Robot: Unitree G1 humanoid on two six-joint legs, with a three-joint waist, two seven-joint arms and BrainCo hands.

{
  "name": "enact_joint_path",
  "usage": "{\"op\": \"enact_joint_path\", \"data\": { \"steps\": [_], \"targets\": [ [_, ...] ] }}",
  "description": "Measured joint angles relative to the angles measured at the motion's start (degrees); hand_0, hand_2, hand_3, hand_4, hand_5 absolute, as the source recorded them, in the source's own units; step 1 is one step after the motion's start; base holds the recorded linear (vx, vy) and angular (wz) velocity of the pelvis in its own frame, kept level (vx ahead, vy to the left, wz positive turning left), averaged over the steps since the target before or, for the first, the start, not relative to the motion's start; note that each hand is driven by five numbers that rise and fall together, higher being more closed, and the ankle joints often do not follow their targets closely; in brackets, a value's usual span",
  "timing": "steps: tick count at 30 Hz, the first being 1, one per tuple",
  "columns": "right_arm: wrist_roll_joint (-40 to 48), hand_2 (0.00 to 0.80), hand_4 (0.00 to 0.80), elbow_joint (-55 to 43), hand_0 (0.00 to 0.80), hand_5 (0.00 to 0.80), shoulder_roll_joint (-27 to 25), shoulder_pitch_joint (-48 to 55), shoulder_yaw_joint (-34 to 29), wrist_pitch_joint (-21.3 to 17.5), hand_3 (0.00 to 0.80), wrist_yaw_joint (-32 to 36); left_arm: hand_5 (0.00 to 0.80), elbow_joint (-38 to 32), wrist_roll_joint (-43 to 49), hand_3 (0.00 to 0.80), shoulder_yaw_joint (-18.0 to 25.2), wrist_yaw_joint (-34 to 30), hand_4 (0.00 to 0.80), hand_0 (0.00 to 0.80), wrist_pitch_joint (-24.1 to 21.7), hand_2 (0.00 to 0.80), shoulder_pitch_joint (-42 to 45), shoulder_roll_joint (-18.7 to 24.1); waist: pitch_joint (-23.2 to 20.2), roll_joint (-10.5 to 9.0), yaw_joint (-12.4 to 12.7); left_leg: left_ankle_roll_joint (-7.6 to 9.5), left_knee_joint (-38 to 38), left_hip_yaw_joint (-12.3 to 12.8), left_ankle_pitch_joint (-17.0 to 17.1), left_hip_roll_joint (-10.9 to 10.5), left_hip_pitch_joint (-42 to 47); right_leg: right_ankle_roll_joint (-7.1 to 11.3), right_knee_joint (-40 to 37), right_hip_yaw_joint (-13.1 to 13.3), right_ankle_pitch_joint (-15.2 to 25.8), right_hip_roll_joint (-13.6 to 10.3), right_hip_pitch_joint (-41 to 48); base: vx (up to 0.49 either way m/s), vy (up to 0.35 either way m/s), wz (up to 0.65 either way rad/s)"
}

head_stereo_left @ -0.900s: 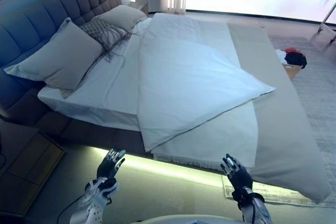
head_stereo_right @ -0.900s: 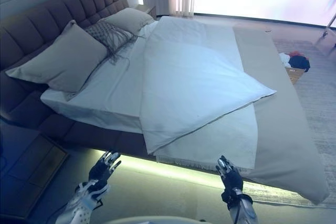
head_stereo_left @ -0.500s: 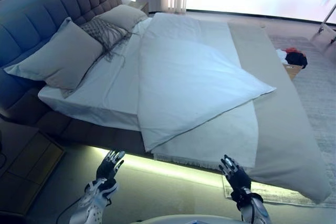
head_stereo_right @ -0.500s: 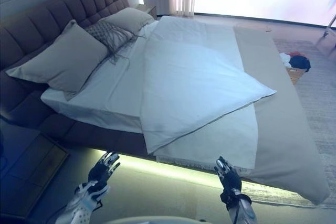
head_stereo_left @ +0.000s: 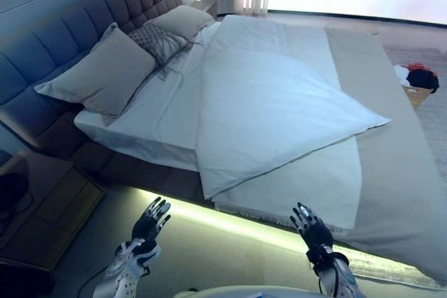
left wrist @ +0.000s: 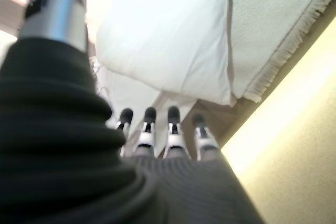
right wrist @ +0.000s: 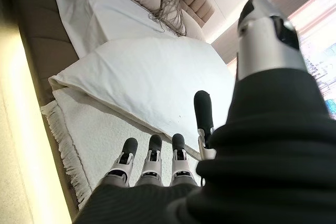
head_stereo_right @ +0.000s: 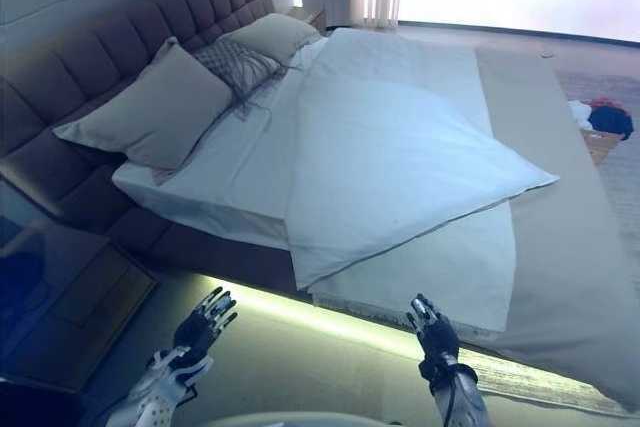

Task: Make the bed neatly

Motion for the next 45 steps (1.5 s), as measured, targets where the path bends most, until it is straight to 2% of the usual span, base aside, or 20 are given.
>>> {"op": "enact_joint_path", "data": {
  "steps": [4, 8, 12, 14, 16, 19, 21, 23, 26, 28, 30, 31, 32, 33, 34, 36, 39, 41, 43, 45],
  "targets": [
    [0.7, 0.0, 0.0, 0.0, 0.0, 0.0, -2.5, 0.1, 0.7, 1.4, 0.0, -0.4, 0.0, 0.1, -0.8, 0.0, 0.0, 0.3, 0.0, 0.0, 0.0, 0.0, -0.3, -0.2, 0.2, 0.2, 1.2, -0.59, 1.2, -0.5, -0.4, -0.2, -0.5, -0.14, 0.3, -0.1, 0.1, 0.0, 0.2, -0.026, 0.119, 0.0],
    [2.9, 0.0, 0.0, 0.2, 0.0, 0.0, -0.8, 0.9, 0.0, 1.2, 0.0, -1.1, 0.0, 0.1, -1.0, 0.0, -0.1, -0.5, 0.0, 0.0, 0.2, 0.0, -2.3, -1.3, 0.9, -0.27, 1.0, 0.36, 1.3, -0.9, -0.1, -1.2, -1.9, 0.23, 2.2, -3.6, -1.3, -1.7, 0.7, 0.059, 0.208, 0.43],
    [5.2, 0.0, 0.0, 0.3, 0.0, 0.0, 1.4, -0.1, -0.9, 0.5, 0.0, -1.5, 0.0, 0.2, -1.0, 0.0, -0.6, 0.2, 0.0, 0.0, 0.1, 0.0, -2.4, -1.5, 1.7, -0.69, 1.2, 2.29, 2.2, -1.6, -0.5, -4.6, -1.8, 2.43, 12.8, -3.8, -6.1, -5.9, -2.6, 0.061, 0.196, 0.26],
    [6.4, 0.0, 0.0, 0.4, 0.0, 0.0, 2.7, -1.5, -1.3, -0.6, 0.0, -1.6, 0.0, 2.3, -0.8, 0.0, -0.7, 0.7, 0.0, 0.0, 0.0, 0.0, -4.0, -1.6, 3.5, -0.4, 1.1, 3.57, 4.4, -2.7, -1.7, -5.8, -2.1, 2.28, 22.2, -3.5, -7.4, -8.0, -5.3, 0.072, 0.194, 0.36],
    [7.2, 0.0, 0.0, -0.2, 0.0, 0.0, 4.5, -1.9, -1.7, -1.9, 0.0, -1.6, 0.0, 5.8, 0.2, 0.0, -0.9, 0.6, 0.0, 0.0, 0.1, 0.0, -6.5, -1.2, 5.4, 0.05, 0.8, 5.03, 9.4, -1.6, -3.7, -6.5, -3.4, 0.11, 35.0, -1.8, -5.6, -9.9, -10.6, 0.115, 0.128, 0.45],
    [7.3, 0.0, 0.0, -0.3, 0.0, 0.0, 5.7, -1.2, -1.3, -2.5, 0.0, -1.6, 0.0, 6.6, 0.7, 0.0, -0.2, 0.0, 0.0, 0.0, 0.2, 0.0, -6.9, 0.3, 6.1, 1.11, 1.4, 5.95, 12.4, -1.4, -5.5, -5.6, -4.9, -0.14, 43.9, -0.1, 1.0, -11.1, -16.8, 0.213, -0.108, 0.11],
    [7.3, 0.0, 0.0, -0.6, 0.0, 0.0, 6.6, -1.1, -1.6, -2.7, 0.0, -1.5, 0.0, 6.1, 0.7, 0.0, 1.0, -0.1, 0.0, 0.0, 0.4, 0.0, -6.0, 2.9, 6.0, -0.46, 1.1, 6.5, 10.7, -0.5, -4.9, -6.1, -4.8, 1.12, 40.8, -0.8, -1.1, -12.0, -18.1, 0.357, -0.355, 0.03],
    [7.3, 0.0, 0.0, -0.4, 0.0, 0.0, 7.0, -1.1, -2.5, -2.9, 0.0, -1.4, 0.0, 6.3, 0.7, 0.0, 1.6, -0.1, 0.0, 0.0, 1.0, 0.0, -5.6, 3.6, 6.1, -1.59, 1.1, 6.73, 10.5, 0.2, -4.5, -7.5, -4.9, 2.95, 31.7, -0.6, -2.1, -13.5, -18.0, 0.372, -0.368, -0.14],
    [7.3, 0.0, 0.0, 2.7, 0.0, 0.0, 7.1, -2.3, -3.0, -3.5, 0.0, -0.9, 0.0, 6.5, 0.7, 0.0, 0.4, -0.2, 0.0, 0.0, 1.1, 0.0, -5.1, 3.4, 6.2, -2.27, -0.4, 6.28, 10.2, 0.3, -4.8, -8.7, -5.1, 6.08, 13.2, -0.3, 0.4, -16.3, -16.7, 0.365, -0.361, -0.02],
    [7.2, 0.0, 0.0, 2.9, 0.0, 0.0, 7.2, -2.2, -3.1, -3.6, 0.0, -1.0, 0.0, 6.4, 0.7, 0.0, 0.5, -0.7, 0.0, 0.0, 1.3, 0.0, -4.1, 3.3, 6.3, -2.69, -0.7, 5.18, 10.1, 0.4, -5.4, -8.2, -4.4, 6.4, 6.9, -1.8, 3.1, -17.2, -16.4, 0.333, -0.368, -0.02],
    [7.0, 0.0, 0.0, 2.9, 0.0, 0.0, 7.8, -0.8, -3.0, -3.6, 0.0, -1.2, 0.0, 6.2, 0.7, 0.0, 0.6, -1.4, 0.0, 0.0, 1.4, 0.0, -2.6, 3.9, 6.3, -4.18, -0.8, 2.7, 10.0, 0.2, -6.7, -7.0, -2.5, 6.35, 6.0, -2.6, 3.4, -16.6, -14.1, 0.37, -0.451, 0.05],
    [6.7, 0.0, 0.0, 2.9, 0.0, 0.0, 7.3, 0.3, -3.1, -3.5, 0.0, -1.2, 0.0, 6.4, 0.7, 0.0, 0.7, -1.5, 0.0, 0.0, 1.4, 0.0, -1.9, 3.2, 6.2, -4.53, -1.2, 0.96, 10.1, 0.1, -7.6, -5.1, -1.0, 5.41, 7.2, -2.5, 7.5, -15.3, -13.2, 0.328, -0.437, 0.23],
    [6.5, 0.0, 0.0, 2.9, 0.0, 0.0, 6.6, 1.3, -3.2, -3.5, 0.0, -1.1, 0.0, 6.3, 0.7, 0.0, 0.4, -2.1, 0.0, 0.0, 1.4, 0.0, -0.5, 2.3, 5.8, -3.55, -1.8, 0.06, 10.0, -0.6, -8.2, -2.4, -0.5, 4.15, 8.9, -3.0, 8.7, -12.9, -12.7, 0.347, -0.486, 0.35],
    [6.1, 0.0, 0.0, 2.9, 0.0, 0.0, 5.6, 2.1, -3.3, -3.4, 0.0, -1.0, 0.0, 6.2, 0.7, 0.0, 0.3, -2.5, 0.0, 0.0, 1.5, 0.0, 0.3, 1.0, 5.3, -1.78, -2.2, 0.18, 9.6, -0.7, -8.3, 0.1, 0.2, 2.0, 10.3, -3.3, 6.6, -10.1, -12.5, 0.339, -0.48, 0.27],
    [6.1, 0.0, 0.0, 2.9, 0.0, 0.0, 4.2, 2.2, -3.5, -3.3, 0.0, -0.9, 0.0, 5.8, 0.7, 0.0, 0.3, -2.7, 0.0, 0.0, 1.6, 0.0, 0.4, -0.1, 5.5, -0.6, -2.1, 0.69, 9.8, -0.6, -8.4, 2.0, 0.4, 1.0, 11.9, -3.2, 5.0, -8.0, -12.9, 0.329, -0.477, 0.1],
    [6.0, 0.0, 0.0, 2.3, 0.0, 0.0, 1.7, 2.0, -4.0, -1.4, 0.0, -1.0, 0.0, 3.5, 0.6, 0.0, 0.7, -3.3, 0.0, 0.0, 2.3, 0.0, 1.5, -0.9, 6.0, 0.04, -2.4, 0.73, 10.2, -0.7, -7.6, 4.5, 1.3, 0.28, 16.5, -2.4, 1.1, -5.5, -13.6, 0.267, -0.42, 0.02],
    [6.1, 0.0, 0.0, 2.0, 0.0, 0.0, 0.2, 1.3, -4.0, -0.3, 0.0, 0.1, 0.0, 1.9, 0.6, 0.0, 0.7, -6.0, 0.0, 0.0, 2.3, 0.0, 2.2, -0.3, 5.9, -1.23, -3.4, 1.47, 13.8, -0.6, -6.2, 7.0, 1.5, -1.24, 19.0, -1.2, -2.1, -2.2, -13.2, 0.229, -0.39, -0.06],
    [6.1, 0.0, 0.0, 2.8, 0.0, 0.0, 1.2, 0.5, -2.9, 0.0, 0.0, 0.3, 0.0, 2.1, 0.4, 0.0, 0.2, -6.3, 0.0, 0.0, 2.3, 0.0, 2.1, 0.3, 5.5, -3.87, -3.4, 3.05, 17.7, -0.6, -2.4, 7.3, -0.5, -2.39, 18.1, -0.7, -2.7, -1.2, -12.5, 0.185, -0.323, -0.14],
    [6.1, 0.0, 0.0, 3.2, 0.0, 0.0, 1.8, 0.5, -2.8, 0.2, 0.0, 0.2, 0.0, 2.1, 0.0, 0.0, -0.3, -6.3, 0.0, 0.0, 2.3, 0.0, 1.9, 0.7, 4.8, -5.15, -3.3, 4.0, 19.6, -0.6, 2.3, 8.0, -1.3, -3.3, 16.6, -0.3, -3.1, -0.1, -11.2, 0.146, -0.199, -0.14],
    [6.2, 0.0, 0.0, 3.2, 0.0, 0.0, 1.6, 0.4, -3.1, -0.1, 0.0, 0.2, 0.0, 2.2, 0.0, 0.0, -2.3, -6.2, 0.0, 0.0, 2.2, 0.0, 1.1, 1.1, 4.1, -5.61, -3.5, 3.07, 19.3, -0.7, 5.6, 8.7, -1.0, -5.91, 16.0, -0.7, -3.5, 0.5, -10.2, 0.136, -0.072, -0.01]
  ]
}}
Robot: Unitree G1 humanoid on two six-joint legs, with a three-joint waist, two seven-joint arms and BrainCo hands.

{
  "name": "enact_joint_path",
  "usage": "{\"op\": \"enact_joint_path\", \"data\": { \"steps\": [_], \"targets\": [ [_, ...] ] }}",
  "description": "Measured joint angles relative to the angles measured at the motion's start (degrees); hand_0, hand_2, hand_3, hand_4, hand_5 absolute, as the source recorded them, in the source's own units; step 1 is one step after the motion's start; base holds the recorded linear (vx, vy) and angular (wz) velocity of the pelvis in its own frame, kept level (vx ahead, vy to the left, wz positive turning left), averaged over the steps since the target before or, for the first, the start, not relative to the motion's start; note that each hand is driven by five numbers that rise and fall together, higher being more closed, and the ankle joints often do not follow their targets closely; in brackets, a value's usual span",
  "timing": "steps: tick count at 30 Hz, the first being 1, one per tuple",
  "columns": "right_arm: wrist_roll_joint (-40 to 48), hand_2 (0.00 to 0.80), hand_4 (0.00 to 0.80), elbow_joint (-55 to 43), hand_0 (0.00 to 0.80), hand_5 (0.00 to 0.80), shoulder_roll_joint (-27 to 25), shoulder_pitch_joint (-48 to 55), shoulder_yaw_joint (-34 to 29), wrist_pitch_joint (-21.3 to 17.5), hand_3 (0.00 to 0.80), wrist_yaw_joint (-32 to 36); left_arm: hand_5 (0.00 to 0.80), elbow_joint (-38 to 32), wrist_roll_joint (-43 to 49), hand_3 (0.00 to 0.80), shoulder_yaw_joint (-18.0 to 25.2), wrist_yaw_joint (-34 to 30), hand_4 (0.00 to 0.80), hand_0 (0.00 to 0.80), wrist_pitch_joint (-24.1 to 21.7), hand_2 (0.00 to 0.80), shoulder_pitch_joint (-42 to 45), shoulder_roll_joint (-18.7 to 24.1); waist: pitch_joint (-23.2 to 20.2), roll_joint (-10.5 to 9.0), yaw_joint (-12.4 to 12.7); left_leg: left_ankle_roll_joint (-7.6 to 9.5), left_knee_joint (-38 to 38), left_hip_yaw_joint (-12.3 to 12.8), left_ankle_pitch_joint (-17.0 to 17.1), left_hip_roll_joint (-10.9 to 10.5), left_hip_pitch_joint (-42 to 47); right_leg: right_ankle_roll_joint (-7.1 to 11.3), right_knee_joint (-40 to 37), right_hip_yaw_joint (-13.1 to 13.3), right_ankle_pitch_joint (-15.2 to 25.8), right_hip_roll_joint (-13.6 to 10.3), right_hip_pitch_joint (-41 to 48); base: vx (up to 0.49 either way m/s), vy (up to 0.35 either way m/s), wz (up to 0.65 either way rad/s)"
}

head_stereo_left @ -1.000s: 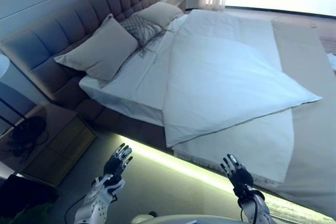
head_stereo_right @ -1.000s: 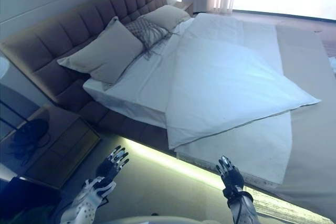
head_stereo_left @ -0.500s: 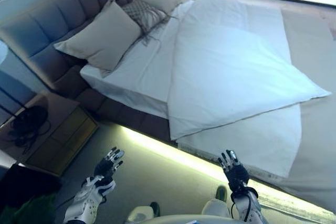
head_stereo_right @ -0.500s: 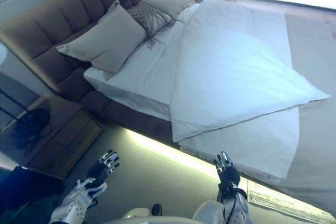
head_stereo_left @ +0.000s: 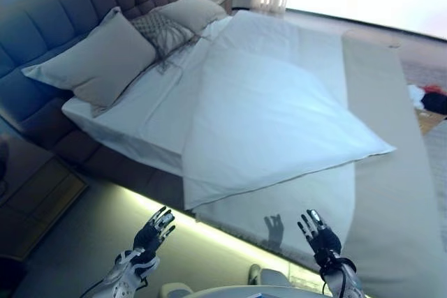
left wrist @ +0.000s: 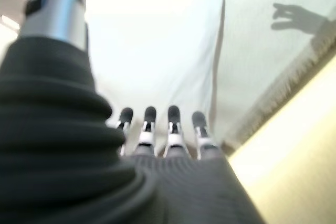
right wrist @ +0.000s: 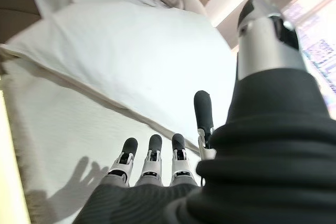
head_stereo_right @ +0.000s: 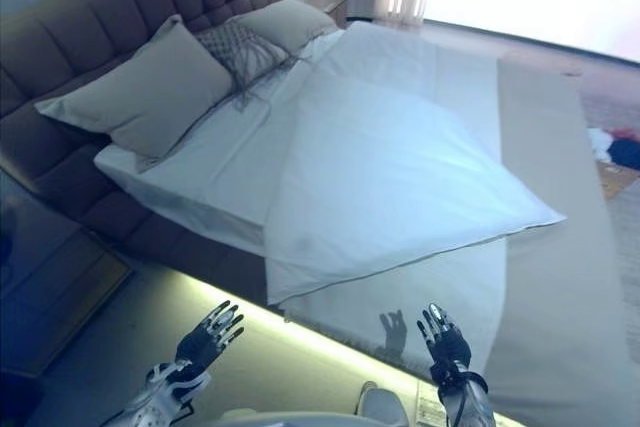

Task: Make the bed neatly

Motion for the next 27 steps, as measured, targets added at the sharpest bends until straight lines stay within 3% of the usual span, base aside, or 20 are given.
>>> {"op": "enact_joint_path", "data": {
  "steps": [4, 6, 8, 10, 11, 12, 13, 14, 15, 16, 17, 19, 20, 21, 22, 23, 24, 26, 27],
  "targets": [
    [1.2, 0.0, 0.0, 0.0, 0.0, 0.0, -2.0, 0.8, -0.1, -0.4, 0.0, -0.1, 0.0, 0.0, 0.0, 0.0, -3.5, 0.0, 0.0, 0.0, -0.1, 0.0, -1.2, -0.4, -0.3, 2.96, -0.1, -0.36, -1.8, -0.1, -0.2, 0.1, -0.1, -0.6, 0.0, 0.0, -0.4, 1.0, -0.4, 0.143, 0.046, 0.01],
    [2.3, 0.0, 0.0, 0.0, 0.0, 0.0, -2.6, 2.2, -0.1, -0.5, 0.0, -0.6, 0.0, 0.1, 0.1, 0.0, -3.9, 0.1, 0.0, 0.0, -0.2, 0.0, -3.2, -0.6, -0.9, 5.23, -0.1, -0.73, -5.1, -1.6, -0.5, 0.1, 0.2, -0.46, -0.3, 0.4, -0.3, 1.7, -1.1, 0.225, 0.066, 0.28],
    [2.3, 0.0, 0.0, 0.1, 0.0, 0.0, -2.6, 2.4, 0.1, -0.5, 0.0, -0.5, 0.0, 1.2, 0.1, 0.0, -3.7, 0.6, 0.0, 0.0, -0.7, 0.0, -4.9, -0.6, -0.5, 5.89, 0.2, -1.43, -4.5, -1.8, -0.9, -0.3, -0.2, -0.15, -1.3, 2.1, 0.4, 2.0, -1.3, 0.256, 0.081, 0.09],
    [2.3, 0.0, 0.0, 0.2, 0.0, 0.0, -2.0, 1.5, 1.0, -0.5, 0.0, -0.2, 0.0, 2.8, 0.1, 0.0, -3.3, 0.9, 0.0, 0.0, -1.0, 0.0, -5.2, -0.3, 0.5, 5.57, 1.6, -2.57, 1.9, -2.2, -1.7, -1.4, -3.0, -0.08, -4.3, 4.5, 1.5, 1.5, -0.1, 0.284, 0.086, -0.3],
    [2.3, 0.0, 0.0, 0.4, 0.0, 0.0, -2.1, 1.0, 1.2, -0.6, 0.0, -0.2, 0.0, 3.3, 0.1, 0.0, -3.4, 1.1, 0.0, 0.0, -0.9, 0.0, -5.2, -0.4, 0.6, 5.14, 1.7, -4.36, 2.1, -3.3, -4.8, -2.5, -5.0, -0.26, -7.1, 5.5, 1.9, 0.5, 0.4, 0.347, 0.093, -0.53],
    [2.3, 0.0, 0.0, 0.3, 0.0, 0.0, -2.3, 0.4, 1.4, -0.6, 0.0, -0.2, 0.0, 3.3, 0.1, 0.0, -3.4, 1.1, 0.0, 0.0, -0.8, 0.0, -5.0, -0.5, 0.6, 5.97, 2.4, -4.73, -6.6, -3.5, -5.2, -4.4, -4.2, -0.12, -8.3, 5.0, 2.0, -0.1, 0.3, 0.36, 0.107, -0.5],
    [2.4, 0.0, 0.0, -0.4, 0.0, 0.0, -3.5, 0.0, 1.5, -0.7, 0.0, -0.3, 0.0, 2.7, 0.1, 0.0, -3.4, 1.1, 0.0, 0.0, -0.4, 0.0, -5.0, -1.1, 0.9, 9.38, 3.1, -2.87, -15.2, -4.0, -6.7, -3.3, -3.3, 0.09, -4.4, 3.0, 1.5, 1.8, -1.3, 0.406, 0.123, -0.51],
    [2.7, 0.0, 0.0, -0.6, 0.0, 0.0, -4.4, -0.7, 1.4, -0.7, 0.0, -0.2, 0.0, 1.5, 0.1, 0.0, -3.2, 1.0, 0.0, 0.0, -0.4, 0.0, -4.9, -1.2, 2.1, 12.88, 3.5, -5.83, -18.0, -6.0, -6.2, -0.3, -2.4, 1.22, 8.3, 0.6, -4.0, 4.4, -4.5, 0.392, 0.128, -0.77],
    [3.0, 0.0, 0.0, 2.1, 0.0, 0.0, -2.1, -1.7, 2.2, -0.5, 0.0, -0.9, 0.0, 2.8, 0.2, 0.0, -1.8, 1.2, 0.0, 0.0, 0.0, 0.0, -4.9, -0.2, 3.2, 10.52, 5.2, -9.75, -16.1, -4.8, -6.3, -1.4, -1.3, 0.35, 15.1, 2.0, -8.8, 3.1, -6.6, 0.318, 0.099, -0.71],
    [3.1, 0.0, 0.0, 2.2, 0.0, 0.0, -1.6, -1.6, 2.5, -0.4, 0.0, -1.0, 0.0, 3.2, 0.3, 0.0, -1.5, 1.3, 0.0, 0.0, 0.3, 0.0, -4.6, 0.2, 3.1, 10.21, 5.1, -9.22, -15.7, -4.9, -6.9, -2.1, -1.3, 0.46, 16.0, 2.2, -9.6, 2.6, -7.0, 0.404, 0.145, -0.47],
    [3.2, 0.0, 0.0, 1.6, 0.0, 0.0, -0.1, -0.4, 2.9, -0.7, 0.0, -1.1, 0.0, 3.9, 0.6, 0.0, -1.6, 1.2, 0.0, 0.0, 1.7, 0.0, -3.9, 0.6, 2.3, 9.15, 4.8, -6.04, -12.4, -6.4, -9.2, -3.4, -2.4, 0.56, 13.9, 2.9, -10.0, 2.1, -6.4, 0.379, 0.164, -0.08],
    [3.2, 0.0, 0.0, 2.2, 0.0, 0.0, -0.4, -0.5, 2.0, -1.6, 0.0, -1.2, 0.0, 4.2, 0.6, 0.0, -1.6, 1.1, 0.0, 0.0, 2.5, 0.0, -3.9, -0.2, 2.4, 11.91, 5.0, -4.58, -11.3, -6.0, -8.7, -4.6, -4.4, 1.72, 6.2, 2.5, -7.0, 2.5, -3.6, 0.417, 0.251, -0.14],
    [3.2, 0.0, 0.0, 2.0, 0.0, 0.0, -0.9, -0.6, 1.7, -2.3, 0.0, -1.3, 0.0, 3.4, 0.6, 0.0, -1.4, 1.0, 0.0, 0.0, 2.7, 0.0, -3.6, -0.5, 3.0, 13.57, 5.7, -5.53, -12.1, -4.4, -8.7, -4.3, -4.0, 1.87, 13.5, 2.0, -8.6, 2.3, -4.4, 0.362, 0.321, -0.1],
    [3.3, 0.0, 0.0, 2.1, 0.0, 0.0, 0.1, 0.2, 2.0, -2.6, 0.0, -1.7, 0.0, 3.1, 0.6, 0.0, -1.4, 1.0, 0.0, 0.0, 2.8, 0.0, -3.9, 0.4, 3.2, 11.79, 6.0, -5.66, -10.4, -3.8, -9.7, -6.2, -3.9, 2.17, 19.5, 2.2, -11.6, -0.1, -3.7, 0.393, 0.346, -0.14],
    [3.3, 0.0, 0.0, 2.1, 0.0, 0.0, 1.5, 0.5, 2.9, -3.2, 0.0, -2.0, 0.0, 3.4, 0.7, 0.0, -1.5, 0.8, 0.0, 0.0, 2.9, 0.0, -4.4, 1.2, 3.1, 8.77, 6.2, -5.1, -6.7, -3.7, -10.8, -9.6, -5.0, 3.63, 13.3, 5.0, -16.1, -2.3, -0.2, 0.441, 0.356, 0.19],
    [3.3, 0.0, 0.0, 3.4, 0.0, 0.0, 1.8, -1.0, 3.0, -4.1, 0.0, -2.4, 0.0, 4.5, 0.7, 0.0, -2.1, 0.9, 0.0, 0.0, 3.3, 0.0, -5.4, 0.6, 4.3, 8.93, 5.9, -4.52, -0.1, -5.0, -12.5, -10.5, -8.7, 4.14, 10.4, 5.6, -14.2, -2.6, 2.7, 0.409, 0.284, 0.04],
    [3.3, 0.0, 0.0, 3.5, 0.0, 0.0, 2.0, -1.5, 2.9, -5.0, 0.0, -2.9, 0.0, 4.4, 0.7, 0.0, -2.8, 0.7, 0.0, 0.0, 3.4, 0.0, -5.1, 0.5, 4.1, 9.22, 6.4, -3.94, -0.3, -6.0, -12.7, -11.9, -9.9, 4.5, 7.5, 6.6, -12.7, -3.4, 3.8, 0.394, 0.253, -0.08],
    [3.3, 0.0, 0.0, 2.8, 0.0, 0.0, 2.7, -2.6, 1.5, -5.3, 0.0, -4.3, 0.0, 4.2, 2.0, 0.0, -3.5, 1.3, 0.0, 0.0, 3.4, 0.0, -5.7, 0.5, 4.1, 9.29, 6.5, 0.39, -7.4, -7.5, -9.7, -16.1, -10.2, 5.8, 6.4, 7.5, -12.1, -6.0, 5.0, 0.381, 0.283, -0.22],
    [3.1, 0.0, 0.0, 2.3, 0.0, 0.0, 2.5, -2.3, 1.6, -5.2, 0.0, -5.0, 0.0, 3.8, 2.0, 0.0, -3.6, 1.7, 0.0, 0.0, 3.4, 0.0, -6.0, -0.1, 4.2, 10.1, 7.0, 1.72, -9.8, -8.2, -8.3, -17.4, -9.4, 5.92, 8.5, 7.4, -12.0, -6.6, 4.8, 0.349, 0.339, -0.57]
  ]
}}
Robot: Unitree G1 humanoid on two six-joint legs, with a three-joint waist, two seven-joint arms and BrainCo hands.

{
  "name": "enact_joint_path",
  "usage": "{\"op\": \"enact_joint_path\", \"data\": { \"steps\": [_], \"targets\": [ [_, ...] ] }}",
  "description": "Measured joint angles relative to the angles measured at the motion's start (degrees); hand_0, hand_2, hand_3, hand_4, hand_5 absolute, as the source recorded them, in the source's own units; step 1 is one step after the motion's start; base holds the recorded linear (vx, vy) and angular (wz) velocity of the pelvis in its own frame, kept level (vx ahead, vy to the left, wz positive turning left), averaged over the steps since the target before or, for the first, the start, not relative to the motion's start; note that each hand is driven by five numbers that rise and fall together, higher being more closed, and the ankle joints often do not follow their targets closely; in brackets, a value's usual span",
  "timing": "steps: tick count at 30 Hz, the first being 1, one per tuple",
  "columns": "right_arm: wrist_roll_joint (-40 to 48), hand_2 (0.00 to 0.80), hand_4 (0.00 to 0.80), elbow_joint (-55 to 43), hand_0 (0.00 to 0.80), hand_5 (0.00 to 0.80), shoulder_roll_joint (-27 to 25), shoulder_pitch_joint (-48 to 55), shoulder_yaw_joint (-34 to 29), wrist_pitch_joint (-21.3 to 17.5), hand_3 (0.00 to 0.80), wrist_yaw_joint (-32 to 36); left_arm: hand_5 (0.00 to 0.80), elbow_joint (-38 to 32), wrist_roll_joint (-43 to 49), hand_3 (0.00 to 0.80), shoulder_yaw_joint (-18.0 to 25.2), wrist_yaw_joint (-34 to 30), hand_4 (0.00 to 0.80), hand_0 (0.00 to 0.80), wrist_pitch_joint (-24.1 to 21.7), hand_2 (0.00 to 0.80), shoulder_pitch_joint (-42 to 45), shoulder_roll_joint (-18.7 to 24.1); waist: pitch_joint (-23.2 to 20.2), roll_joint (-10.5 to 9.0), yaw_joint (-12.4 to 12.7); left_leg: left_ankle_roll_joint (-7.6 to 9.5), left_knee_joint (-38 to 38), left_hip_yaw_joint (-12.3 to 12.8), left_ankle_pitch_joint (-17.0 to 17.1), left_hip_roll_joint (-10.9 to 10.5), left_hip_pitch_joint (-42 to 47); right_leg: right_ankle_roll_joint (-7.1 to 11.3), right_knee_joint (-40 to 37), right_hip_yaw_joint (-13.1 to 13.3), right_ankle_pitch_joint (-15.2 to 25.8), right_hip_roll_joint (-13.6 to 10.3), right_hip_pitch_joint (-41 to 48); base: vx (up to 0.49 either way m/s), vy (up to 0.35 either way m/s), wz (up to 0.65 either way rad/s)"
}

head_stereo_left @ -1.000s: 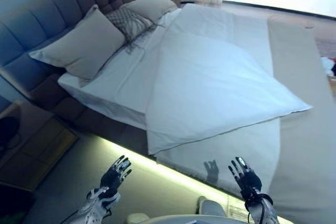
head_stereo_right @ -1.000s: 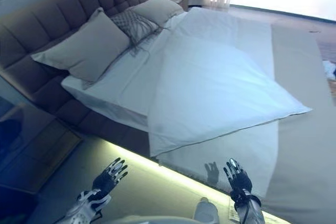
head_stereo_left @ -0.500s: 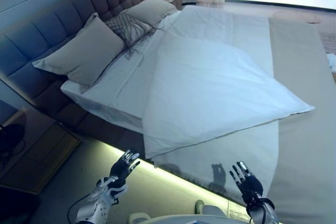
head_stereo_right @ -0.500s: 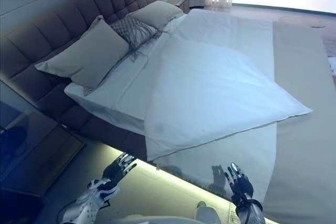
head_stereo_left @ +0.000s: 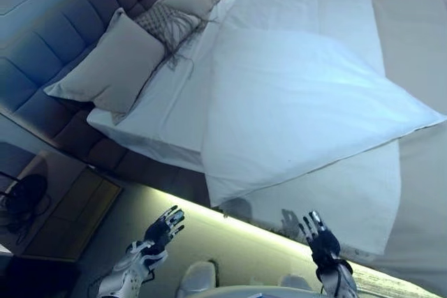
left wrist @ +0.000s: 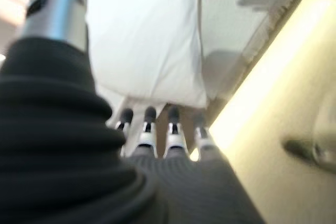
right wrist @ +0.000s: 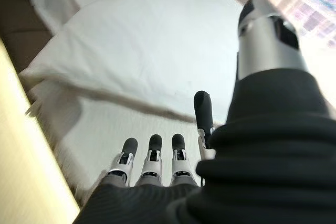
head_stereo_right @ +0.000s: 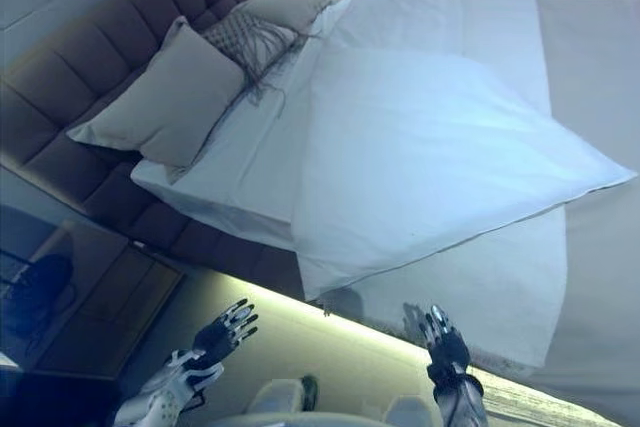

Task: Make the bed neatly

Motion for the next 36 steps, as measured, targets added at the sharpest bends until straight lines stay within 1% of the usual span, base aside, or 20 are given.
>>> {"op": "enact_joint_path", "data": {
  "steps": [1, 2, 3, 4, 6, 8, 10, 12, 13, 15, 17, 20, 21, 22, 25, 26, 28, 29, 33, 36],
  "targets": [
    [-0.4, 0.0, 0.0, -0.6, 0.0, 0.0, -0.2, -0.2, 0.4, 0.0, 0.0, -0.5, 0.0, -0.1, 0.0, 0.0, 0.1, 0.5, 0.0, 0.0, -0.1, 0.0, 0.0, -0.5, -0.1, 0.25, 1.5, 0.68, 0.3, 0.4, 2.1, -0.1, 1.2, -0.41, 4.4, -0.1, -0.2, -0.9, -1.9, 0.288, 0.313, -0.92],
    [-0.9, 0.0, 0.0, -1.4, 0.0, 0.0, 1.0, -0.1, 1.5, 0.0, 0.0, -0.5, 0.0, 0.0, 0.0, 0.0, 0.1, 0.6, 0.0, 0.0, -0.2, 0.0, 0.0, -0.5, -0.2, -0.23, 2.2, 0.02, 1.7, 2.0, 0.7, -1.3, 1.7, -1.93, 7.5, -1.0, 0.8, -2.0, -2.9, 0.26, 0.309, -0.79],
    [-1.5, 0.0, 0.0, -3.0, 0.0, 0.0, 1.4, 0.1, 2.1, 0.0, 0.0, -0.4, 0.0, 0.1, 0.1, 0.0, 0.0, 0.6, 0.0, 0.0, -0.4, 0.0, -0.6, -0.6, -0.5, 0.08, 2.1, 1.12, 3.0, 2.4, -0.3, -1.7, 1.5, -4.16, 9.7, -1.0, 2.2, -2.7, -3.9, 0.184, 0.224, -0.36],
    [-2.0, 0.0, 0.0, -4.2, 0.0, 0.0, 1.9, 0.8, 2.6, -0.1, 0.0, -0.4, 0.0, 0.1, 0.1, 0.0, 0.0, 0.6, 0.0, 0.0, -1.0, 0.0, -1.3, -0.5, -0.9, 0.37, 1.9, 2.19, 3.2, 2.7, -0.6, -2.2, 1.5, -4.71, 12.3, -0.8, 3.9, -3.1, -5.1, 0.19, 0.233, -0.01],
    [-2.6, 0.0, 0.0, -4.2, 0.0, 0.0, 3.4, 1.2, 3.7, 0.0, 0.0, -0.5, 0.0, 0.2, 0.1, 0.0, 0.4, 1.1, 0.0, 0.0, -2.0, 0.0, -2.2, 0.2, -1.3, -0.66, 1.8, 3.92, 3.0, 3.2, -0.2, -2.8, 1.6, -4.06, 23.8, -0.8, 6.5, -4.0, -9.2, 0.206, 0.16, 0.13],
    [-2.7, 0.0, 0.0, -4.4, 0.0, 0.0, 3.3, 1.2, 3.9, 0.1, 0.0, -0.6, 0.0, 0.2, 0.1, 0.0, 1.6, 1.8, 0.0, 0.0, -2.3, 0.0, -1.7, 0.3, -2.0, -0.93, 1.8, 4.63, 2.7, 3.6, 0.2, -2.9, 2.7, -3.23, 28.5, -2.4, 7.0, -3.9, -10.2, 0.231, -0.016, 0.0],
    [-2.7, 0.0, 0.0, -4.4, 0.0, 0.0, 2.8, 1.3, 3.7, 0.2, 0.0, -0.4, 0.0, 0.2, 0.0, 0.0, 2.8, 3.0, 0.0, 0.0, -2.9, 0.0, 0.3, 0.4, -2.2, -1.2, 2.1, 5.36, 1.3, 4.4, -0.1, -2.7, 4.0, -2.99, 24.9, -5.5, 6.6, -4.9, -8.8, 0.193, -0.155, -0.32],
    [-2.6, 0.0, 0.0, -4.4, 0.0, 0.0, 2.8, 0.4, 2.9, 0.3, 0.0, 0.1, 0.0, 0.3, 0.0, 0.0, 3.9, 3.6, 0.0, 0.0, -3.2, 0.0, 2.9, 0.2, -2.2, -1.24, 2.3, 5.51, 0.7, 4.8, -0.3, -2.4, 4.8, -2.23, 17.3, -6.9, 6.0, -5.7, -8.0, 0.213, -0.258, -0.41],
    [-2.6, 0.0, 0.0, -4.1, 0.0, 0.0, 2.7, -0.2, 2.5, 0.3, 0.0, 0.4, 0.0, 0.3, 0.0, 0.0, 3.9, 3.6, 0.0, 0.0, -3.2, 0.0, 3.2, 0.2, -2.2, -1.69, 1.9, 4.99, 0.5, 4.8, -0.6, -2.3, 4.9, -1.82, 12.8, -6.8, 6.2, -6.2, -7.8, 0.256, -0.333, -0.16],
    [-2.5, 0.0, 0.0, -2.7, 0.0, 0.0, 2.9, -0.5, 1.8, 0.3, 0.0, 0.2, 0.0, 0.6, 0.0, 0.0, 4.0, 3.6, 0.0, 0.0, -3.3, 0.0, 3.3, 0.2, -2.5, -2.59, 1.3, 4.5, 0.1, 4.7, -0.8, -2.3, 5.0, 0.99, 1.0, -6.3, 7.9, -7.1, -6.6, 0.255, -0.344, 0.04],
    [-2.4, 0.0, 0.0, -1.1, 0.0, 0.0, 2.9, -1.3, 1.3, 0.4, 0.0, -0.7, 0.0, 1.0, 0.0, 0.0, 4.4, 3.5, 0.0, 0.0, -3.3, 0.0, 3.1, 0.3, -3.0, -4.53, 0.6, 3.24, 0.0, 4.5, -1.3, -2.3, 5.5, 3.59, -7.7, -4.8, 11.3, -8.7, -5.4, 0.268, -0.337, 0.09],
    [-2.2, 0.0, 0.0, 3.7, 0.0, 0.0, 2.9, -3.7, -1.0, 0.6, 0.0, -3.2, 0.0, 1.1, 0.1, 0.0, 5.2, 3.3, 0.0, 0.0, -3.1, 0.0, 2.5, 1.1, -3.7, -6.87, 0.5, 1.06, 0.2, 4.5, -2.2, -0.9, 6.3, 3.99, -12.4, -3.3, 14.4, -10.1, -5.2, 0.307, -0.339, 0.08],
    [-2.2, 0.0, 0.0, 4.5, 0.0, 0.0, 3.0, -4.1, -2.3, 1.1, 0.0, -4.0, 0.0, 1.1, 0.1, 0.0, 5.5, 3.1, 0.0, 0.0, -2.8, 0.0, 2.6, 2.0, -4.0, -7.6, 0.6, -0.76, 0.2, 4.5, -2.6, 0.1, 6.4, 4.06, -13.4, -3.4, 14.4, -9.6, -5.1, 0.32, -0.339, 0.04],
    [-2.2, 0.0, 0.0, 5.1, 0.0, 0.0, 2.8, -4.4, -3.3, 1.7, 0.0, -4.7, 0.0, 1.5, 0.2, 0.0, 6.2, 3.0, 0.0, 0.0, -2.5, 0.0, 2.5, 2.9, -4.4, -8.4, 0.6, -2.51, 0.2, 4.0, -2.9, 1.6, 6.7, 6.18, -13.8, -3.8, 17.0, -8.9, -4.5, 0.321, -0.345, 0.15],
    [-2.2, 0.0, 0.0, 6.2, 0.0, 0.0, -1.1, -3.9, -6.5, 3.3, 0.0, -6.1, 0.0, 2.3, 0.3, 0.0, 6.3, 2.0, 0.0, 0.0, -1.9, 0.0, 3.0, 1.2, -4.7, -3.98, -1.0, -3.81, 1.0, 3.3, -3.3, 8.2, 7.7, 3.78, -12.4, -5.9, 15.3, -2.1, -2.6, 0.313, -0.401, 0.26],
    [-2.2, 0.0, 0.0, 6.3, 0.0, 0.0, -2.8, -3.8, -7.2, 4.0, 0.0, -6.2, 0.0, 2.2, 0.3, 0.0, 6.4, 1.7, 0.0, 0.0, -1.9, 0.0, 3.0, 0.8, -4.7, -3.25, -1.0, -4.13, 0.9, 3.3, -3.2, 9.8, 7.9, 3.25, -11.7, -6.4, 14.5, -0.8, -2.5, 0.283, -0.437, 0.12],
    [-2.2, 0.0, 0.0, 8.5, 0.0, 0.0, -5.0, -3.8, -8.2, 5.2, 0.0, -6.0, 0.0, 2.2, 0.2, 0.0, 6.5, 1.7, 0.0, 0.0, -1.9, 0.0, 2.9, 0.6, -4.7, -3.28, -1.1, -4.7, 0.9, 3.4, -3.5, 12.0, 8.5, 2.49, -10.2, -7.5, 13.2, 1.1, -2.2, 0.259, -0.395, 0.08],
    [-2.2, 0.0, 0.0, 9.3, 0.0, 0.0, -5.6, -3.8, -8.3, 5.9, 0.0, -6.0, 0.0, 2.3, 0.2, 0.0, 6.5, 1.9, 0.0, 0.0, -1.8, 0.0, 2.9, 0.6, -4.5, -3.67, -1.2, -5.31, 1.0, 3.2, -3.7, 12.4, 8.6, 1.99, -9.5, -7.5, 12.6, 1.7, -2.0, 0.218, -0.282, 0.08],
    [-0.8, 0.0, 0.0, 9.6, 0.0, 0.0, -4.7, -3.6, -7.9, 7.3, 0.0, -5.4, 0.0, 2.5, -2.0, 0.0, 7.7, 1.1, 0.0, 0.0, -0.5, 0.0, 3.0, 0.2, -3.1, -5.75, -2.1, -5.37, 2.3, 3.0, -3.7, 13.8, 8.3, 1.41, -7.4, -8.2, 10.1, 3.1, -1.5, 0.187, -0.17, 0.19],
    [1.8, 0.0, 0.0, 10.1, 0.0, 0.0, -4.4, -3.7, -8.2, 7.2, 0.0, -4.3, 0.0, 1.8, -2.0, 0.0, 6.6, -0.3, 0.0, 0.0, -0.3, 0.0, 3.8, 0.1, -2.8, -5.57, -1.8, -5.3, 5.8, 3.1, -3.7, 13.9, 5.2, 1.0, -7.6, -8.5, 9.4, 2.9, -1.0, 0.066, 0.147, 0.34]
  ]
}}
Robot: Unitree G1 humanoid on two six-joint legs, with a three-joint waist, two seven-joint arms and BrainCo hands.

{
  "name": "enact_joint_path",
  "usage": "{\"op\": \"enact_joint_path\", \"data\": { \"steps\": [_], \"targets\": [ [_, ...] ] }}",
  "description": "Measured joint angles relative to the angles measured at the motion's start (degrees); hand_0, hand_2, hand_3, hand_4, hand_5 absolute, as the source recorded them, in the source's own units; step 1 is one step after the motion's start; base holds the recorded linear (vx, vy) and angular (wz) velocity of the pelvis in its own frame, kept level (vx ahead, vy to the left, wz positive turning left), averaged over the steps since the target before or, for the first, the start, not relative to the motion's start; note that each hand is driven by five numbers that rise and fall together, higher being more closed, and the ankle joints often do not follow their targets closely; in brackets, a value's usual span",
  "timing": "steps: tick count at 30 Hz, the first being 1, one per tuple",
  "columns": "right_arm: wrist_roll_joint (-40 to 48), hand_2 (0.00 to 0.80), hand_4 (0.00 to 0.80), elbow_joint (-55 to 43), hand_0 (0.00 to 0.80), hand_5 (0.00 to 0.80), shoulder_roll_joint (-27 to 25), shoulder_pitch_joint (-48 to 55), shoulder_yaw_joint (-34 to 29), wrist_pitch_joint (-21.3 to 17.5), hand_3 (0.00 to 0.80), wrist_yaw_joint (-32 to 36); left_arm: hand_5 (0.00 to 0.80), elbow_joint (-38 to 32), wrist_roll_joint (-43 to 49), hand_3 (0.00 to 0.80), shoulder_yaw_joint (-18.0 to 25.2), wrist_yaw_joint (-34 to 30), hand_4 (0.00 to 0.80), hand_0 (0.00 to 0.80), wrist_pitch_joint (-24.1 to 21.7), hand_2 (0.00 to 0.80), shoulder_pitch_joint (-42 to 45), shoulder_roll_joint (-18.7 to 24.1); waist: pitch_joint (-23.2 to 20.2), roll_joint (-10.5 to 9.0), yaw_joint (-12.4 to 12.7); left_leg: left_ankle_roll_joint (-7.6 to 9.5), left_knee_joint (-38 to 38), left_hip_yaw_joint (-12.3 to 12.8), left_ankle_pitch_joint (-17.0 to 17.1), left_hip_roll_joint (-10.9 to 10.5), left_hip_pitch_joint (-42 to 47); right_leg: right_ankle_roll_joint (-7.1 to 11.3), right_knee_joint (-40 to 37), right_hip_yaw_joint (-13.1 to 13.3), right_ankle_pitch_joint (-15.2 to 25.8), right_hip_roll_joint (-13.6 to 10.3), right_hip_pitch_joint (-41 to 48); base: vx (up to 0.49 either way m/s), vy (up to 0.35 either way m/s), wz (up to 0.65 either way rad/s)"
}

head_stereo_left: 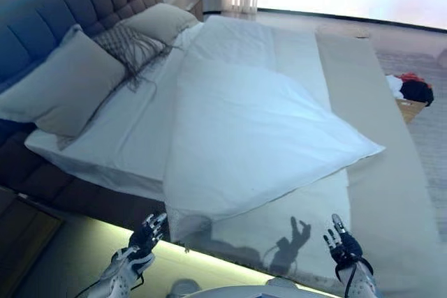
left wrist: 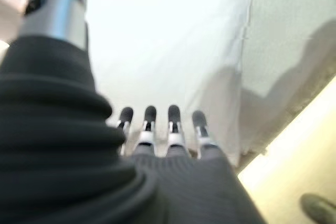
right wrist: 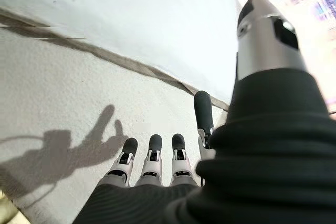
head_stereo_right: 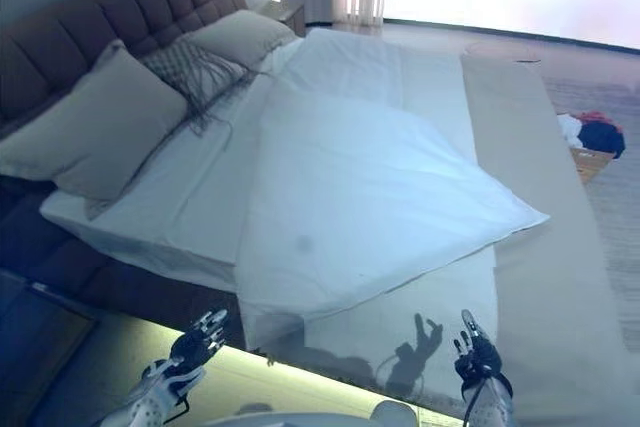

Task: Make the bed neatly

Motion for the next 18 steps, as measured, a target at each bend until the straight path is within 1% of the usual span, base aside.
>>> {"op": "enact_joint_path", "data": {
  "steps": [1, 2, 4, 5, 6, 7, 8, 9, 10, 11, 12, 13, 14, 15, 16, 17, 18],
  "targets": [
    [1.3, 0.0, 0.0, 0.2, 0.0, 0.0, -0.4, -0.4, -0.2, -0.2, 0.0, 0.4, 0.0, -0.1, 0.0, 0.0, -0.9, -0.3, 0.0, 0.0, -0.1, 0.0, -0.1, 0.1, 0.3, 0.55, 0.0, 0.04, -1.1, 0.0, -0.3, 0.4, 0.1, 0.02, 0.2, -0.9, 0.0, 0.0, -0.1, -0.062, 0.344, 0.53],
    [3.0, 0.0, 0.0, 1.6, 0.0, 0.0, -0.7, -1.4, -0.6, -0.5, 0.0, 0.9, 0.0, 0.0, 0.0, 0.0, -1.6, -0.4, 0.0, 0.0, -0.2, 0.0, -0.5, 0.2, 0.8, 1.41, 0.2, -0.55, -2.0, -0.1, -0.4, 0.4, -1.1, -0.1, 0.3, -1.9, 0.3, -1.0, -1.0, -0.118, 0.448, 0.43],
    [6.9, 0.0, 0.0, 5.5, 0.0, 0.0, -2.0, -4.5, -2.9, -0.7, 0.0, 1.4, 0.0, 0.3, 0.0, 0.0, -4.2, -0.3, 0.0, 0.0, -0.8, 0.0, -2.8, 0.7, 1.4, 2.9, 1.3, -1.5, -2.4, 0.0, 1.3, -1.0, -4.6, 0.83, 1.0, -2.4, 0.6, -2.5, -4.2, -0.229, 0.447, 0.32],
    [8.8, 0.0, 0.0, 9.0, 0.0, 0.0, -2.7, -6.6, -4.7, -0.7, 0.0, 2.6, 0.0, 0.6, -0.1, 0.0, -4.6, -0.5, 0.0, 0.0, -1.6, 0.0, -3.5, 0.8, 1.8, 3.31, 2.5, -1.53, -2.0, -0.3, 2.3, -2.2, -7.3, 1.02, 1.3, -2.9, 1.5, -3.9, -6.4, -0.154, 0.364, 0.36],
    [10.2, 0.0, 0.0, 13.7, 0.0, 0.0, -4.7, -9.5, -6.8, -0.9, 0.0, 3.8, 0.0, 1.3, -0.3, 0.0, -6.0, -0.6, 0.0, 0.0, -2.5, 0.0, -5.4, 0.8, 2.2, 4.61, 3.1, -1.43, -1.3, -0.7, 2.8, -3.4, -9.3, 1.45, 2.4, -3.4, 1.7, -5.4, -8.7, 0.027, 0.22, 0.33],
    [11.1, 0.0, 0.0, 18.2, 0.0, 0.0, -7.0, -12.5, -8.5, -1.1, 0.0, 4.4, 0.0, 0.9, -0.5, 0.0, -7.0, -1.1, 0.0, 0.0, -2.6, 0.0, -6.7, 1.3, 3.4, 5.23, 4.3, -1.36, -0.3, -0.8, 3.2, -4.5, -11.7, 1.43, 3.0, -3.1, 2.1, -6.3, -10.7, 0.263, 0.251, 0.21],
    [11.5, 0.0, 0.0, 21.8, 0.0, 0.0, -8.6, -14.9, -9.5, -1.4, 0.0, 4.7, 0.0, 0.8, -0.4, 0.0, -6.9, -1.6, 0.0, 0.0, -2.7, 0.0, -7.4, 1.9, 4.7, 5.43, 4.8, -1.36, 0.8, -0.8, 3.1, -5.7, -12.8, 1.93, 4.6, -2.7, 2.2, -7.3, -12.3, 0.314, 0.174, 0.11],
    [12.0, 0.0, 0.0, 22.6, 0.0, 0.0, -9.0, -16.1, -10.8, -1.6, 0.0, 4.8, 0.0, 0.9, -0.1, 0.0, -6.5, -1.4, 0.0, 0.0, -2.7, 0.0, -7.4, 2.9, 5.8, 5.56, 4.8, -0.92, 2.5, -0.8, 2.4, -6.9, -13.4, 2.61, 7.3, -2.3, 1.8, -8.9, -13.2, 0.346, 0.053, 0.02],
    [12.0, 0.0, 0.0, 21.8, 0.0, 0.0, -8.6, -16.8, -12.3, -1.2, 0.0, 5.1, 0.0, 1.0, 0.0, 0.0, -6.3, -1.4, 0.0, 0.0, -2.7, 0.0, -7.0, 4.5, 7.1, 4.59, 4.7, -1.11, 4.2, 0.4, 1.6, -7.7, -13.0, 3.19, 10.6, -1.1, 0.5, -10.8, -14.7, 0.169, -0.109, -0.09],
    [12.0, 0.0, 0.0, 21.4, 0.0, 0.0, -8.5, -17.1, -13.2, -0.4, 0.0, 5.3, 0.0, 0.9, 0.0, 0.0, -6.0, -1.5, 0.0, 0.0, -2.7, 0.0, -6.5, 5.9, 7.6, 4.2, 4.7, -0.6, 4.4, 1.4, 0.6, -8.0, -12.5, 3.59, 11.9, 0.1, -0.7, -12.0, -15.2, 0.064, -0.153, -0.26],
    [12.1, 0.0, 0.0, 20.6, 0.0, 0.0, -9.7, -17.5, -14.4, 0.9, 0.0, 5.9, 0.0, 0.8, -0.1, 0.0, -4.9, -1.6, 0.0, 0.0, -3.1, 0.0, -6.2, 7.1, 8.4, 3.94, 4.5, -0.64, 4.0, 2.8, 0.6, -7.9, -12.0, 3.76, 12.2, 1.4, -0.7, -12.9, -16.1, -0.042, -0.171, -0.24],
    [12.1, 0.0, 0.0, 21.1, 0.0, 0.0, -11.1, -18.2, -14.5, 1.1, 0.0, 6.8, 0.0, 0.6, -0.4, 0.0, -5.0, -1.5, 0.0, 0.0, -3.4, 0.0, -6.6, 7.8, 9.0, 3.68, 4.4, -0.68, 3.9, 3.1, 0.7, -8.0, -12.3, 3.82, 11.7, 3.0, -0.5, -13.1, -16.5, -0.116, -0.178, 0.0],
    [12.2, 0.0, 0.0, 24.7, 0.0, 0.0, -14.0, -19.5, -15.3, 1.2, 0.0, 8.6, 0.0, -0.6, -1.5, 0.0, -5.6, -1.5, 0.0, 0.0, -4.5, 0.0, -7.5, 9.0, 9.7, 3.98, 4.2, -0.66, 4.9, 2.8, 0.9, -7.5, -14.6, 5.14, 11.1, 3.5, 0.4, -13.2, -17.7, -0.153, -0.232, 0.11],
    [12.4, 0.0, 0.0, 27.1, 0.0, 0.0, -16.3, -20.3, -16.9, 1.2, 0.0, 8.9, 0.0, -2.3, -3.1, 0.0, -5.6, -1.3, 0.0, 0.0, -5.2, 0.0, -8.2, 9.3, 10.3, 4.52, 4.2, -0.79, 5.4, 2.6, 1.1, -6.7, -16.8, 4.53, 11.8, 3.1, 0.5, -12.5, -19.8, -0.17, -0.307, 0.15],
    [12.9, 0.0, 0.0, 28.5, 0.0, 0.0, -18.0, -20.8, -17.3, 1.3, 0.0, 9.2, 0.0, -3.2, -5.2, 0.0, -5.4, -1.3, 0.0, 0.0, -5.3, 0.0, -8.9, 9.3, 10.6, 4.9, 4.1, -1.2, 6.0, 2.4, 1.3, -6.3, -18.8, 4.27, 12.8, 2.4, 0.6, -12.3, -21.8, -0.133, -0.316, 0.1],
    [13.8, 0.0, 0.0, 29.5, 0.0, 0.0, -19.2, -21.1, -18.0, 1.3, 0.0, 9.7, 0.0, -3.3, -7.2, 0.0, -5.5, -1.3, 0.0, 0.0, -5.3, 0.0, -10.4, 9.2, 11.6, 5.57, 3.9, -2.5, 6.1, 1.5, 2.3, -5.4, -20.4, 4.1, 14.0, 1.6, 0.6, -11.5, -22.8, -0.1, -0.304, 0.18],
    [14.7, 0.0, 0.0, 30.4, 0.0, 0.0, -19.4, -21.3, -18.1, 1.6, 0.0, 10.2, 0.0, -3.2, -8.6, 0.0, -5.4, -1.3, 0.0, 0.0, -5.3, 0.0, -12.2, 9.2, 12.5, 5.59, 3.9, -2.9, 6.0, 0.9, 2.8, -4.9, -21.1, 3.56, 14.2, 1.1, 0.3, -11.1, -23.5, -0.084, -0.233, 0.19]
  ]
}}
